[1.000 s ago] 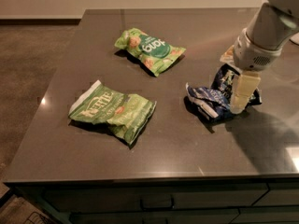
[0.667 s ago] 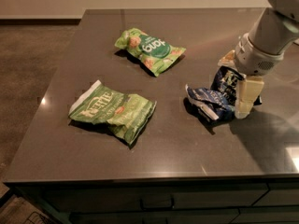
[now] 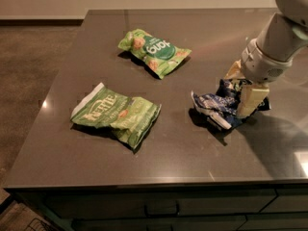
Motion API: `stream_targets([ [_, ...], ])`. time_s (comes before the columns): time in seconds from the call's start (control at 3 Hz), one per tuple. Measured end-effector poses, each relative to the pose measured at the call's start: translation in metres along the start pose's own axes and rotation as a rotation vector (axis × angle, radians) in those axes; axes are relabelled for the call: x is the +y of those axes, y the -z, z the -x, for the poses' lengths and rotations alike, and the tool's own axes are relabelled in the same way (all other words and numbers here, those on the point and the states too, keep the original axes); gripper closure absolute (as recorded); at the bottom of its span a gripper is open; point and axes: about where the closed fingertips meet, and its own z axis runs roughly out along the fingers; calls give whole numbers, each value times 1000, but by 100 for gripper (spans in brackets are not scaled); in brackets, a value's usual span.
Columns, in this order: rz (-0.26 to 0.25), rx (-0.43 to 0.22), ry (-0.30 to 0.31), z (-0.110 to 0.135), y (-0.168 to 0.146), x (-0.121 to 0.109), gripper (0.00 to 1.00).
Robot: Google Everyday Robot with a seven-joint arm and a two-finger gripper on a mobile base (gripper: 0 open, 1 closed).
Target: Pick blue chip bag
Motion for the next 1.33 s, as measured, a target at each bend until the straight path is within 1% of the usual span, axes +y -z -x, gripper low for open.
stream_targets([
  [0.33,8,-18,4,2,7,-2,64],
  [0.67,15,-35,6,9,27,-5,86],
  [1.0,13,-59,7,18,55,-11,100],
  [1.33,-25,-104,8,30,87,-23,100],
])
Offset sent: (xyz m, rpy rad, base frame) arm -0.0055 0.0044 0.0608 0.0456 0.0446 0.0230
